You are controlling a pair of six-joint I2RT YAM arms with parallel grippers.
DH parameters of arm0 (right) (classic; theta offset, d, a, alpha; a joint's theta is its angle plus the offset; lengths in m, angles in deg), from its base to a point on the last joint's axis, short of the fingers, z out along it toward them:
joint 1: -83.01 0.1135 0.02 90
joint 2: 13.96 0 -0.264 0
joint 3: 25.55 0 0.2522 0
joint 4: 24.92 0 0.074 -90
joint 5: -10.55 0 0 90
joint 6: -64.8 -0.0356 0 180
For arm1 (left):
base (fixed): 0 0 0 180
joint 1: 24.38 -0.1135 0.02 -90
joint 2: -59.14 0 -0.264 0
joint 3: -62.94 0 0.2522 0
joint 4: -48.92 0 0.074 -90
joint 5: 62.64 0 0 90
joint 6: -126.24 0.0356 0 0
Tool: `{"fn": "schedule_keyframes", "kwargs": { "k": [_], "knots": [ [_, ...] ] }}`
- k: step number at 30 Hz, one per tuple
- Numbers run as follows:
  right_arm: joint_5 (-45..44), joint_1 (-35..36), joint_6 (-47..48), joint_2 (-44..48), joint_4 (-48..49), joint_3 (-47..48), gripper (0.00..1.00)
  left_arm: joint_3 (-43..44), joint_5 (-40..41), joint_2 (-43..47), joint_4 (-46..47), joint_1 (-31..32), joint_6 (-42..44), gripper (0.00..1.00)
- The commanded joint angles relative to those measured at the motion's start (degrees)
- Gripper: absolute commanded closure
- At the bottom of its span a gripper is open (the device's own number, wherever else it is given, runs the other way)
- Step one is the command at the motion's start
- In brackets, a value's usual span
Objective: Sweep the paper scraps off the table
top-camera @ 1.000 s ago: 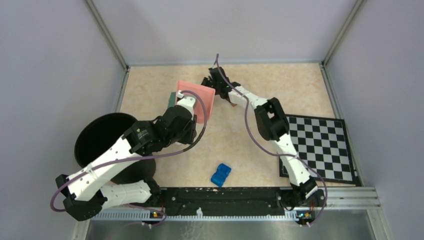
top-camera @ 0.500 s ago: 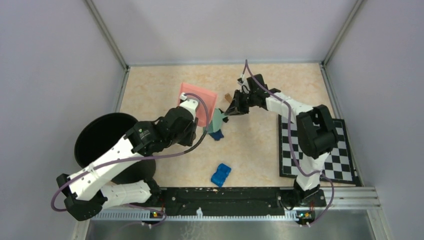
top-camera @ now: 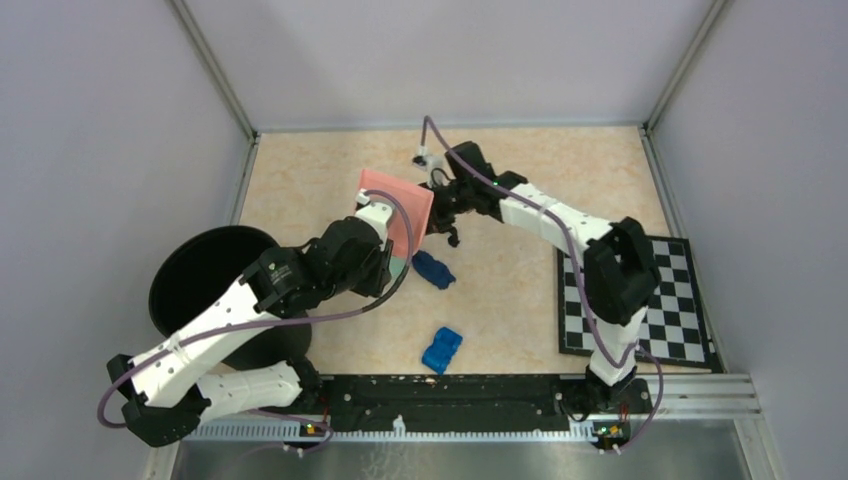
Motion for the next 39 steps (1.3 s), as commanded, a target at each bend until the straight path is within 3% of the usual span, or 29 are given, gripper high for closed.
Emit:
{"fn": "schedule_keyframes", "kwargs": {
  "k": [1,7,11,17,24,29,39],
  "knots": [
    [5.2,2.7,-3.7,-11.2,1.7,9.0,1.0,0.3,-0.4,2.0,-0.8,0.3,-1.1,1.0],
    [4.3,4.2,-10.9,-19.7,1.4,16.3,1.0,0.1,-2.4,0.7,-1.9,0.3,-0.9,1.0],
    [-0.9,2.8,-8.3,-19.5,-5.0,16.1,1.0,0.0,-3.6,-1.1,-2.5,0.3,0.4,1.0],
    [-3.6,-3.7,-2.5,-14.6,-10.0,7.2,1.0,-0.6,-3.0,-4.2,-2.9,0.3,4.1,1.0],
    [-5.8,-12.7,-0.9,-5.5,-9.0,-4.6,1.0,0.3,-3.2,-10.4,-5.6,0.3,7.8,1.0],
    [-8.6,-16.8,2.4,0.3,-13.1,-8.0,1.0,1.6,-3.3,-18.8,-10.4,0.2,7.2,1.0],
    [-2.5,-27.8,7.3,5.2,-17.2,-11.5,1.0,1.8,-3.9,-35.1,-10.2,-0.7,7.0,1.0]
  ]
}}
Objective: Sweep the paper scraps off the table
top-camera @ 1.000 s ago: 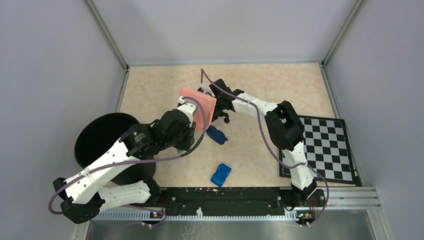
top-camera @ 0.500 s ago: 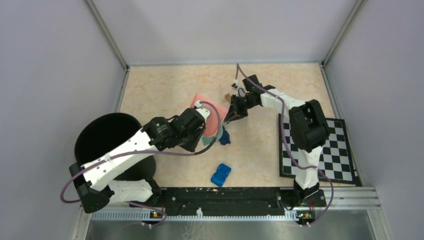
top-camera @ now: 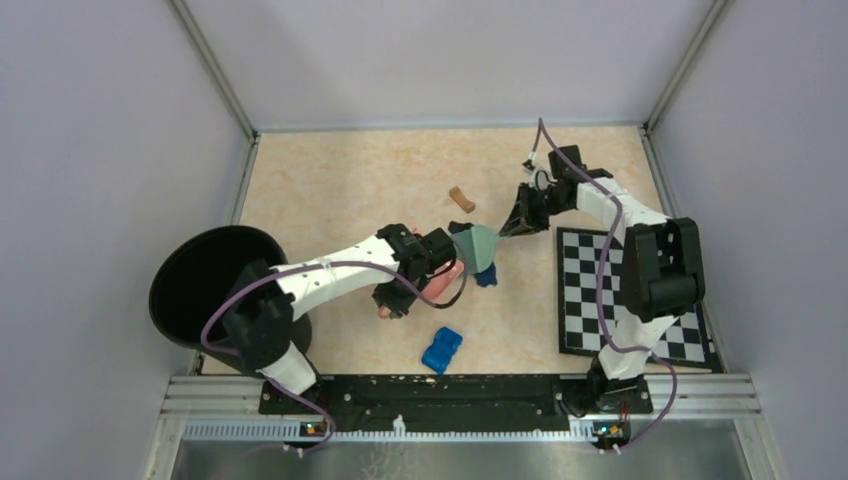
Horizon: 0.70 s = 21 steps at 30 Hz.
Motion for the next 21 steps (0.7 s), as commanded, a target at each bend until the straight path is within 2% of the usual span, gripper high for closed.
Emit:
{"fn": "schedule_keyframes", "kwargs": {
  "k": [1,5,9,13,21],
  "knots": [
    [0.7,-3.7,5.7,3.9,-4.4,0.2,1.0,2.1,-0.5,-3.8,-0.9,-0.6,0.5,1.0],
    [2.8,-5.4,7.9,6.3,-6.8,1.3,1.0,1.4,-5.0,-6.4,-0.4,-1.4,2.5,1.0],
    [1.3,-7.0,9.5,9.3,-7.9,2.4,1.0,1.8,-6.6,-9.0,1.6,-1.8,4.0,0.96],
    [-0.8,-8.7,11.4,11.7,-8.3,4.0,1.0,4.6,-5.2,-12.8,2.1,-2.5,7.0,0.97],
    [0.7,-11.0,12.9,14.6,-8.8,6.1,1.0,8.4,-4.3,-20.0,1.3,-3.6,10.9,0.95]
  ]
}}
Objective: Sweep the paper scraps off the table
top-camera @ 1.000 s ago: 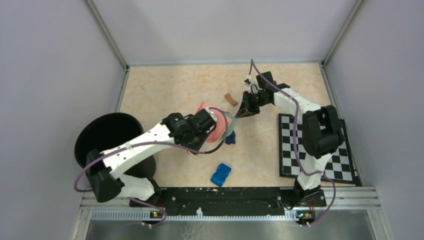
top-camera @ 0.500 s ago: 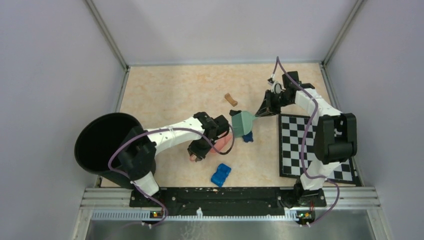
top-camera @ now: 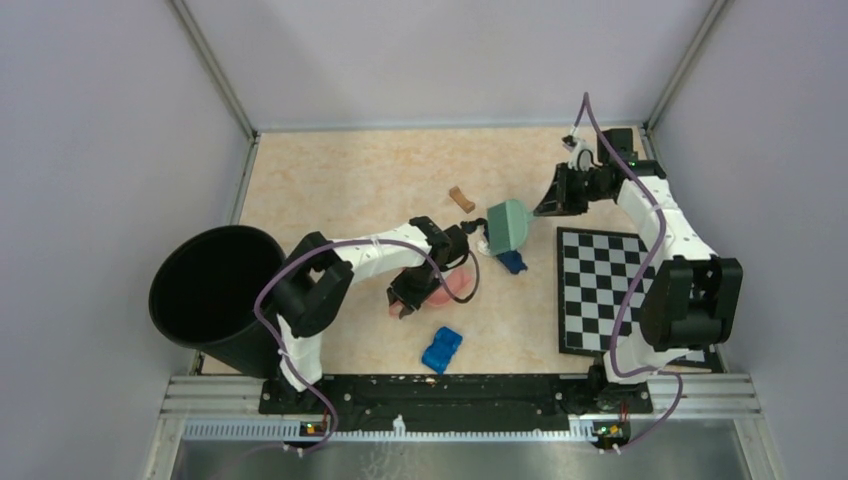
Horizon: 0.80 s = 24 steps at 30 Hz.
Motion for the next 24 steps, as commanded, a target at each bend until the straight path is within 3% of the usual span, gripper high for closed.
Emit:
{"fn": "schedule_keyframes", "kwargs": {
  "k": [1,5,8,16,24],
  "knots": [
    [2.8,-0.8,2.1,3.3,0.0,3.4,1.0,2.9,0.8,-2.9,0.7,-0.9,3.6,0.92],
    [4.8,-1.4,1.5,3.5,-0.4,4.3,1.0,5.8,3.1,-4.0,4.7,-1.5,4.8,0.69],
    [5.0,-1.9,1.4,3.8,-0.7,5.0,1.0,5.8,2.1,-3.1,8.7,-1.4,6.2,0.58],
    [5.5,-2.2,0.6,3.9,-1.0,4.9,1.0,-2.1,3.9,2.3,19.1,-1.5,6.4,0.48],
    [6.6,-2.1,-0.7,3.9,0.0,3.3,1.0,-16.9,4.2,18.6,34.6,-1.4,3.9,0.47]
  ]
}}
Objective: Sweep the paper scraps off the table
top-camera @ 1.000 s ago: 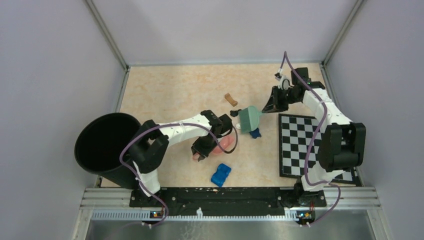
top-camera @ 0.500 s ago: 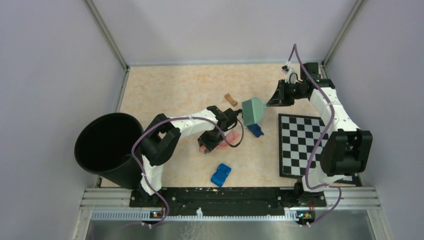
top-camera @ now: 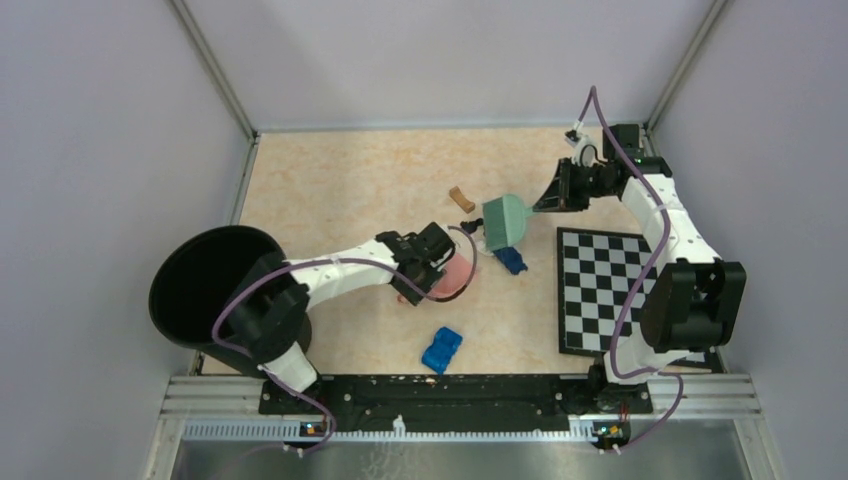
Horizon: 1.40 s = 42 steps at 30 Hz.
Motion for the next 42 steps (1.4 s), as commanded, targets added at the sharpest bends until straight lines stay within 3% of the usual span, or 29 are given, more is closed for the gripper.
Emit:
{"fn": "schedule_keyframes", "kwargs": {
  "k": [1,5,11,20,26,34,42],
  "knots": [
    [2.1,-0.7,-1.1,2.8,1.8,0.8,1.0,-7.1,-0.7,10.8,12.7,-0.2,-1.3,0.47],
    [1.7,-0.7,-1.2,2.7,1.5,1.3,1.0,-13.2,-1.2,14.9,17.8,-0.2,-0.1,0.45],
    [-2.8,-0.7,0.4,3.4,0.4,3.5,1.0,-14.5,-3.0,12.8,18.1,-0.2,-0.5,0.47],
    [-17.4,-0.6,6.4,6.8,-1.7,5.7,1.0,-12.5,-1.4,14.8,13.6,-0.1,-2.5,0.72],
    [-24.3,-0.7,12.4,5.7,-2.3,7.1,1.0,-6.3,-3.6,12.7,5.2,-0.1,-2.2,0.92],
    [-36.6,5.8,17.2,0.2,-3.3,9.3,1.0,7.1,-7.7,5.8,-11.0,-0.1,-2.4,1.0],
    [-35.8,11.0,16.8,-4.1,-3.7,8.5,1.0,13.7,-8.1,1.3,-16.6,-0.1,-0.2,1.0]
  ]
}}
